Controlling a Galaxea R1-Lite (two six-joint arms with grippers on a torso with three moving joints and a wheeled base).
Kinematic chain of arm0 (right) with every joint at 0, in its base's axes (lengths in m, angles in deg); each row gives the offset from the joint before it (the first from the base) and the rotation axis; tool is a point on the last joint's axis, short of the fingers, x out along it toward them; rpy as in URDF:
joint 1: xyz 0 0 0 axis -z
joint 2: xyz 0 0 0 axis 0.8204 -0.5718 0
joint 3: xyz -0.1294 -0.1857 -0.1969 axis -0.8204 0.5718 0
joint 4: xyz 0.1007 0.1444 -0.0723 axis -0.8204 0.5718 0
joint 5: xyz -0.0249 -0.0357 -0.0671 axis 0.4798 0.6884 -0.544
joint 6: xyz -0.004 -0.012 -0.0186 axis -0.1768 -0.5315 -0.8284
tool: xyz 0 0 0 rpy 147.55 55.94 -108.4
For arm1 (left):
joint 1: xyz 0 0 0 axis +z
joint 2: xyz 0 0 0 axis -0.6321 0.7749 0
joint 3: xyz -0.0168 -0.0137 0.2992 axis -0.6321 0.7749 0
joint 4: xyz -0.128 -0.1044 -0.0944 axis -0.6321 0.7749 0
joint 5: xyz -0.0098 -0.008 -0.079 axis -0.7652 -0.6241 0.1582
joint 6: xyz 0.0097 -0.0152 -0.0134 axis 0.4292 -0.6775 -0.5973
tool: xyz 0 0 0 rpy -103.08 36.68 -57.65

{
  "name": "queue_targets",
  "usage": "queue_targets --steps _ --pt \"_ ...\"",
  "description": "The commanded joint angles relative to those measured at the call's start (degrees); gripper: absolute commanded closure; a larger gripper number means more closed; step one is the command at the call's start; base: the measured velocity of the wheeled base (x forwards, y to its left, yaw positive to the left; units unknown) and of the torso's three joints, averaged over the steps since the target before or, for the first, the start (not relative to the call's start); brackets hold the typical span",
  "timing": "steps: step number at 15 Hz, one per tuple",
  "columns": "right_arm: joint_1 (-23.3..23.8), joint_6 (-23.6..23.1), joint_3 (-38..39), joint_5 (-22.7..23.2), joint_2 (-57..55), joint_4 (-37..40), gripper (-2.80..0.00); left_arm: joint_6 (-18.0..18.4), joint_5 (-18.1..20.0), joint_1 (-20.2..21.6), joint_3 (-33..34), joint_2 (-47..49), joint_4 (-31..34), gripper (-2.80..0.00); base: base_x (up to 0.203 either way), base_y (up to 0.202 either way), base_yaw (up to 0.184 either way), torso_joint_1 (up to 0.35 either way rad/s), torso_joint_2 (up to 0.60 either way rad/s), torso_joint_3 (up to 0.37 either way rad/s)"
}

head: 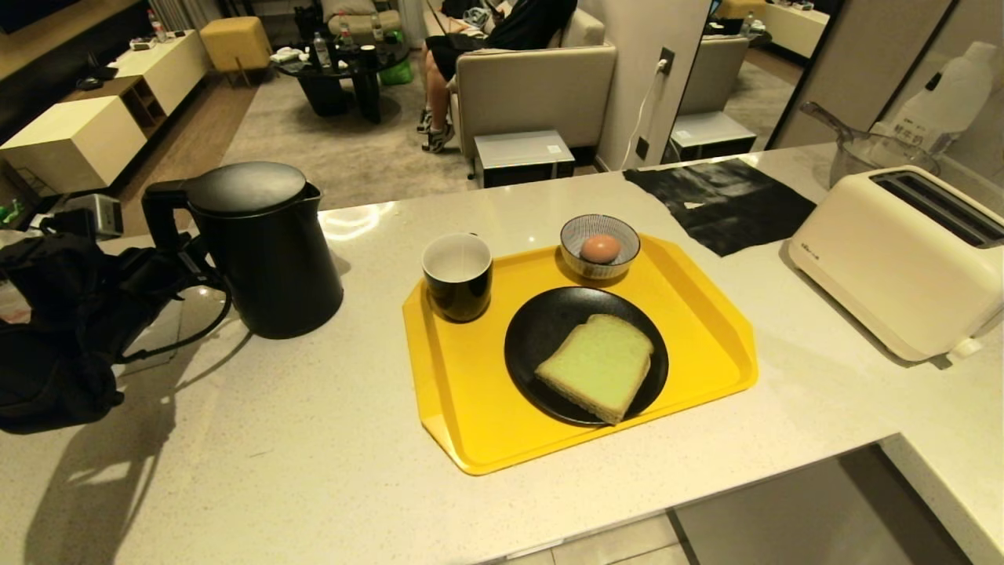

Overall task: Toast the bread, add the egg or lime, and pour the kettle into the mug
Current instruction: Put the kettle back

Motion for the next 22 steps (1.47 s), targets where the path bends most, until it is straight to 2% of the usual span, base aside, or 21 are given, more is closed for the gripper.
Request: queue_targets --steps 1,6,19,20,22 --pt "0.0 0.0 1.5 0.0 -0.1 -0.1 0.0 -0.6 0.1 -0.5 0.3 -0.5 -0.1 0.0 0.0 0.0 0.0 0.0 0.0 0.0" --pt "0.0 0.0 1.5 0.0 -0.1 -0.1 0.0 -0.8 -0.3 -1.9 2.4 -1.9 0.2 0.0 0.0 0.0 0.0 0.0 0.0 0.0" --pt "0.0 0.0 1.5 0.0 -0.1 -0.1 0.0 -1.0 -0.6 -1.6 4.4 -3.1 0.2 0.0 0.0 0.0 0.0 0.0 0.0 0.0" --pt "0.0 0.0 1.5 0.1 -0.1 -0.1 0.0 -1.0 -0.6 -1.6 4.4 -3.2 0.2 -2.8 0.0 0.0 0.0 0.0 0.0 0.0" --pt "0.0 0.0 1.5 0.0 -0.1 -0.1 0.0 -1.5 -0.5 -1.6 4.4 -3.7 0.2 -2.8 0.0 0.0 0.0 0.0 0.0 0.0"
